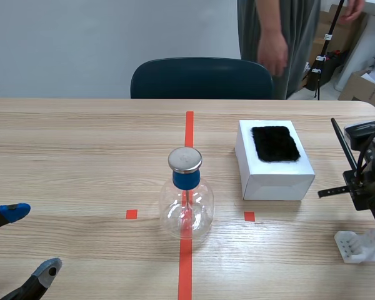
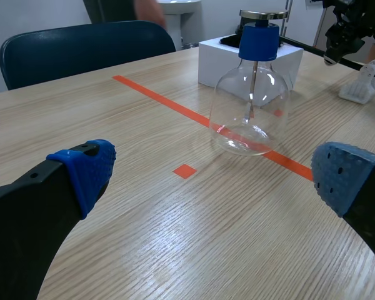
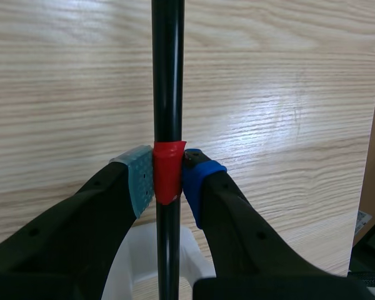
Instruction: Do the electroscope experiment. put the rod down on the box
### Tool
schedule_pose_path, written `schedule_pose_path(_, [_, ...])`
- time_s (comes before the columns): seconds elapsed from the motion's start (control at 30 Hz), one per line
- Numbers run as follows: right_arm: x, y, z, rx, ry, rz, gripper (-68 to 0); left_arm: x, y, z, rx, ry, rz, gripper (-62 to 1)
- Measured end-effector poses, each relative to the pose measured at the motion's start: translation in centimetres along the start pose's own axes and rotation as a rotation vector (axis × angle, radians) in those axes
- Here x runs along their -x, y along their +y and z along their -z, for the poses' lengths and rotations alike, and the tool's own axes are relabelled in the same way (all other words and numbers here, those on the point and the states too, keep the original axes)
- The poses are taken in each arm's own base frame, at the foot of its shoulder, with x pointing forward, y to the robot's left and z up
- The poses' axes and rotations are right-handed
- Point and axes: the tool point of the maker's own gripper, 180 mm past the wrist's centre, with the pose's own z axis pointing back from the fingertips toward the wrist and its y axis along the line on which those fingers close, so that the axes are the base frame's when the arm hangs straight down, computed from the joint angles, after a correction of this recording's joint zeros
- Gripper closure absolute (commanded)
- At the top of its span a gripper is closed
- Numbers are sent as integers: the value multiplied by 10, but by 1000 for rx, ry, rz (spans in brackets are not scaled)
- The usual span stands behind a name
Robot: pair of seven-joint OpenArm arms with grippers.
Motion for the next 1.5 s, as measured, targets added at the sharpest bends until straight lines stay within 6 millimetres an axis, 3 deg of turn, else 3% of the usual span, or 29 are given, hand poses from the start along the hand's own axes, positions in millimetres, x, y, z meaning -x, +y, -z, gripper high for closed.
schedule_pose_path(0.23, [33, 8, 4, -18, 67, -18, -77, 0, 0, 0, 0, 0, 0, -623])
schedule_pose_path(0.57, [36, 17, 3, -103, 93, 66, -78, 0, 0, 0, 0, 0, 0, -623])
schedule_pose_path(0.97, [34, 29, 1, -247, 83, -51, -78, 0, 0, 0, 0, 0, 0, -623])
schedule_pose_path(1.5, [24, 33, 5, -404, 96, -35, -82, 0, 0, 0, 0, 0, 0, -623])
